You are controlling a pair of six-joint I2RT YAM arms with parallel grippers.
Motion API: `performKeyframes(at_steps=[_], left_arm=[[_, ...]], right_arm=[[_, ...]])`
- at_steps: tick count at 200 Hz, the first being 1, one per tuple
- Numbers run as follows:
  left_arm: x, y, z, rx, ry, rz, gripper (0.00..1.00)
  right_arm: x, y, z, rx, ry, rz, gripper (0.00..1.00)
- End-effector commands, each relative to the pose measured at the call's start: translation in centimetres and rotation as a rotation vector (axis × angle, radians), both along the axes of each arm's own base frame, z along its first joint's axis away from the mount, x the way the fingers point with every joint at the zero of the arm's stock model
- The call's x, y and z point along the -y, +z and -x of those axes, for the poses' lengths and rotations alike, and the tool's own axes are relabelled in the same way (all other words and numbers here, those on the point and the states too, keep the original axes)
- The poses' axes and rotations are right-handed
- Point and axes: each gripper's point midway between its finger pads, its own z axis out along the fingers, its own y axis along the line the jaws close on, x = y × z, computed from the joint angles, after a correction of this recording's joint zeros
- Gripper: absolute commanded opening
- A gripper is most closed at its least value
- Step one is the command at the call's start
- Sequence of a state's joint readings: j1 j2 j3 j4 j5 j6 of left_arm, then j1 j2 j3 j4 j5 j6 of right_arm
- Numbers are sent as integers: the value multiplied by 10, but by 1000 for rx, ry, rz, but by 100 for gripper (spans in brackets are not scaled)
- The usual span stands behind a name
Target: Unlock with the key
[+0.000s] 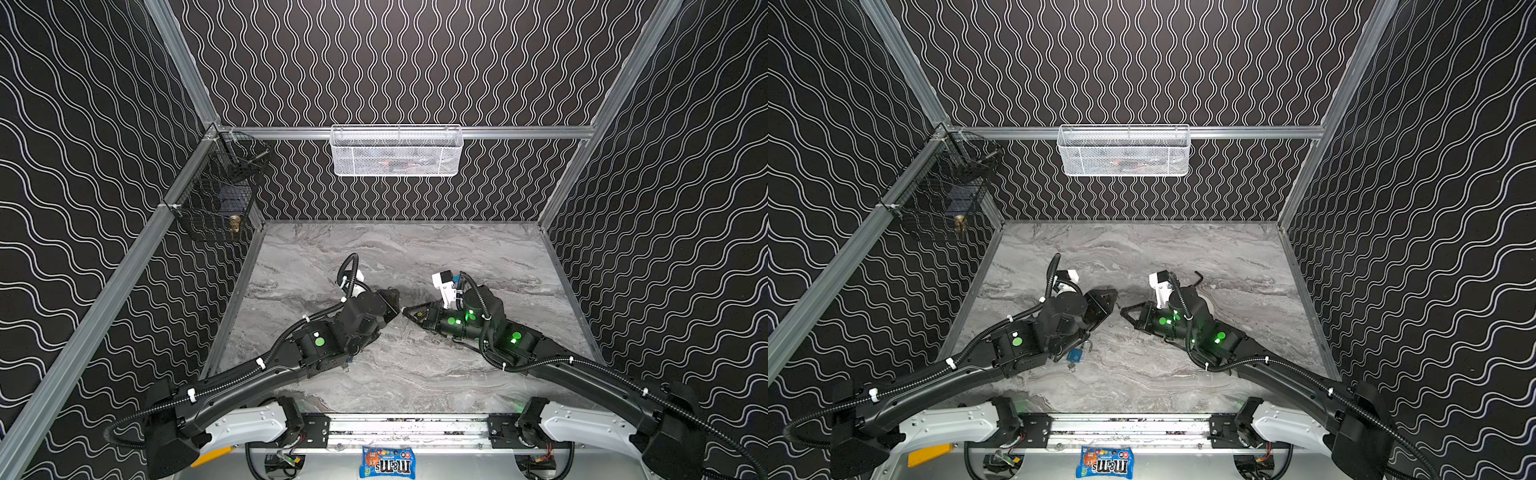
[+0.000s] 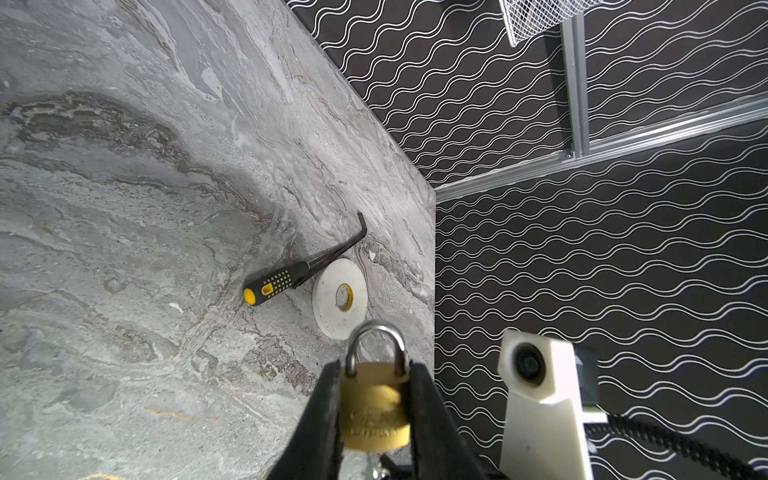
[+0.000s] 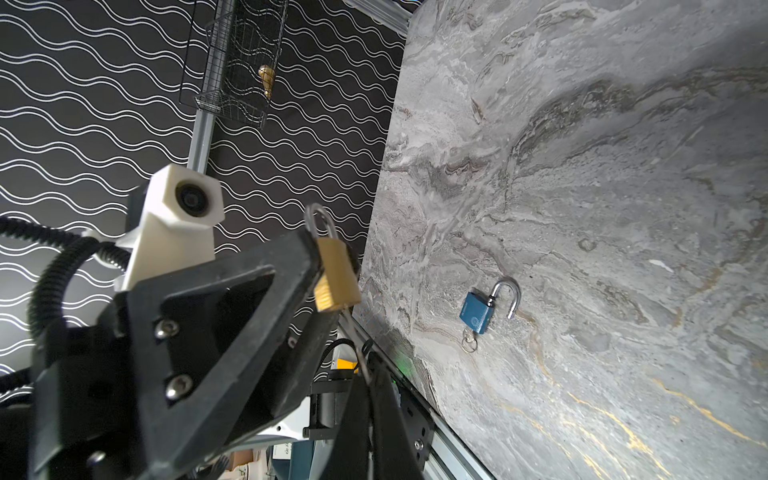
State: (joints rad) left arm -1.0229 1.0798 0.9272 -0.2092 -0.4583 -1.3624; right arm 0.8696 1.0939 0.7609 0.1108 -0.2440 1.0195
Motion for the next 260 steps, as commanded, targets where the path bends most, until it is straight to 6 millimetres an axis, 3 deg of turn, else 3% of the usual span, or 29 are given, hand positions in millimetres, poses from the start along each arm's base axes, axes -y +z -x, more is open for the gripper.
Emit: performKeyframes(at_steps=[1,124,169,260], left_arm=[[1,6,-2,11,10,25,0],[4,15,0,30,-14,45,0],[10,16,0,38,-48,16,0],[0,-6,-1,-5,-19,-104,0]], right_arm=[[-1,13,-2,36,-2,-26,0],[-7,5,-4,16,9,-23,0],[-6,15,-5,17,31,-59,0],[6,32,-14,50,-7,-67,0]])
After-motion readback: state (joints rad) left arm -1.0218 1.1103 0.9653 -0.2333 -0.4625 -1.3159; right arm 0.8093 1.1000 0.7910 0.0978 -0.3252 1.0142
